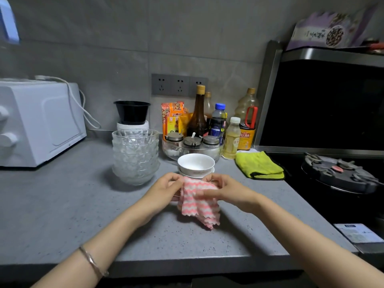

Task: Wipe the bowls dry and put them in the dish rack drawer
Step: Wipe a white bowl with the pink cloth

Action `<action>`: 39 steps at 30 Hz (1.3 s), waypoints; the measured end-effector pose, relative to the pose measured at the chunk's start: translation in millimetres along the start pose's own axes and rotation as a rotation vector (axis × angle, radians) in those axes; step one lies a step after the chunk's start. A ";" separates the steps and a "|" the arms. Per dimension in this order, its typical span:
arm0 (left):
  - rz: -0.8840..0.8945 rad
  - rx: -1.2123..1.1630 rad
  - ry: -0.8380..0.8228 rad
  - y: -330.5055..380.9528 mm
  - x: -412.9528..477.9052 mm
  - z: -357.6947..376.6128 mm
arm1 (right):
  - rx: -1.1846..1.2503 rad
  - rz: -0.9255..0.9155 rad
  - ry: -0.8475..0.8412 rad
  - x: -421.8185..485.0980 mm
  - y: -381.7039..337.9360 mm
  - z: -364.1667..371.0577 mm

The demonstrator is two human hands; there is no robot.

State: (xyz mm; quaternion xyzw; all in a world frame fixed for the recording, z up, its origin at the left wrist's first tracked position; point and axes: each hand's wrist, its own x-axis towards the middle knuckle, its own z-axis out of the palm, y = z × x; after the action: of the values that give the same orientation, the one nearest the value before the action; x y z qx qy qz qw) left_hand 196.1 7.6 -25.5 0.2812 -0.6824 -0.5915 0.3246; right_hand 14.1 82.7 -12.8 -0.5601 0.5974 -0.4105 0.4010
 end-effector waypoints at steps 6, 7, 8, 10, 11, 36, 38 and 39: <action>0.082 0.083 -0.015 5.9 6.3 -1.2 | -0.061 0.046 -0.073 -5.5 -14.1 -14.7; 0.088 0.084 -0.031 6.2 9.1 -2.0 | -0.082 0.064 -0.095 -6.6 -16.1 -17.7; 0.103 0.096 -0.052 7.9 11.3 -1.4 | -0.094 0.075 -0.113 -7.9 -17.8 -20.6; 0.138 0.109 -0.086 11.3 15.2 1.7 | -0.069 0.084 -0.138 -10.2 -20.1 -24.1; 0.149 0.103 -0.093 14.1 16.6 4.6 | -0.042 0.089 -0.142 -11.1 -21.0 -24.5; 0.073 0.027 -0.064 18.3 34.4 38.3 | 0.325 -0.063 0.101 -27.1 -15.2 -48.7; 0.087 0.022 -0.083 24.0 33.4 35.8 | 0.334 -0.042 0.052 -27.9 -15.8 -48.5; 0.098 0.029 -0.098 28.3 33.2 33.4 | 0.340 -0.023 0.023 -28.2 -16.0 -48.2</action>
State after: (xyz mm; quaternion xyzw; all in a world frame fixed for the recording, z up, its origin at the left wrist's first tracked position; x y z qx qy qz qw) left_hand 149.2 7.0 3.2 0.2229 -0.7188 -0.5781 0.3154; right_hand -24.4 112.3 19.2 -0.4863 0.5176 -0.5164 0.4784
